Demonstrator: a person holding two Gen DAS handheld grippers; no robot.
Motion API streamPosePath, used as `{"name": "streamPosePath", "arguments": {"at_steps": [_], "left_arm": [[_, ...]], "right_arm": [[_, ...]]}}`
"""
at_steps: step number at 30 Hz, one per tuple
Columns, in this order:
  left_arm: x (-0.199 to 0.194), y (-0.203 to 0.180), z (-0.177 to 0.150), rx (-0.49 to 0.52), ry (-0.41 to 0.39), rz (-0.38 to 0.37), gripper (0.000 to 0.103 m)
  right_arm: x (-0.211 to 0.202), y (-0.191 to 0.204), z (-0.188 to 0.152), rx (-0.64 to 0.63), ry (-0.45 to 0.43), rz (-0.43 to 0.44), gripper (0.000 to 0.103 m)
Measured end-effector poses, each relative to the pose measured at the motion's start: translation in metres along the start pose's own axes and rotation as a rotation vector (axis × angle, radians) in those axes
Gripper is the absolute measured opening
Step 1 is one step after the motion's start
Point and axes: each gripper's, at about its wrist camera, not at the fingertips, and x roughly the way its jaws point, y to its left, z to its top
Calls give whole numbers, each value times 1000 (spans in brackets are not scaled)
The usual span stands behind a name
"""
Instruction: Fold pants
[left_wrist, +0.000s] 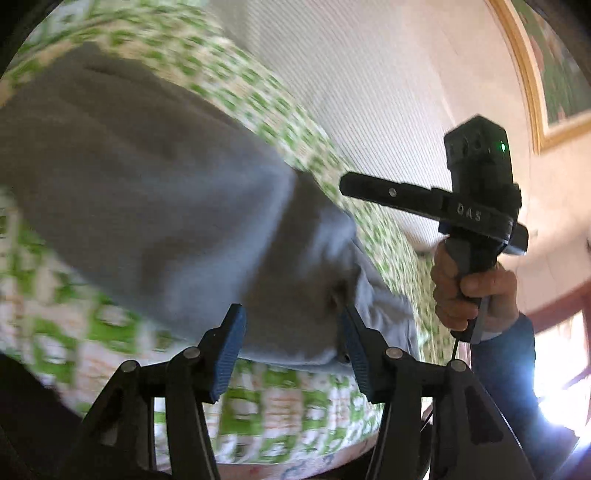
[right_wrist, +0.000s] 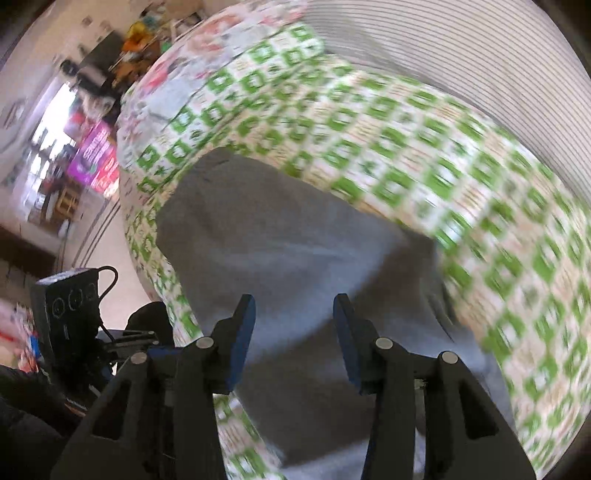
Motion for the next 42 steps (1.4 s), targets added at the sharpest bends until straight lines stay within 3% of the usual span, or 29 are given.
{"name": "streamPosePath", "arguments": {"at_steps": [9, 14, 20, 28, 32, 34, 35, 38, 39, 40, 42], "left_arm": [[-52, 65, 17, -190, -179, 23, 58], [-67, 96, 24, -271, -248, 55, 58], [-64, 125, 39, -336, -274, 63, 60], [-52, 138, 60, -379, -282, -4, 62], [-37, 155, 65, -435, -268, -15, 62], [-33, 161, 66, -451, -287, -28, 62], [-32, 161, 67, -449, -292, -28, 62], [-30, 155, 70, -414, -303, 5, 52], [-30, 152, 70, -391, -307, 26, 33], [-29, 151, 71, -387, -302, 29, 19], [-30, 148, 70, -391, -303, -2, 19]], "right_arm": [[59, 66, 80, -207, 89, 25, 45], [90, 90, 121, -253, 125, 40, 45], [136, 114, 154, -289, 181, 50, 46], [183, 120, 186, -301, 238, 38, 48], [209, 118, 194, -304, 291, 50, 64], [231, 115, 191, -302, 343, 29, 64], [236, 115, 190, -308, 336, 12, 64], [230, 115, 190, -278, 280, 27, 24], [223, 113, 189, -259, 268, 27, 16], [212, 113, 187, -256, 250, 34, 15], [189, 112, 185, -254, 204, 51, 13]]}}
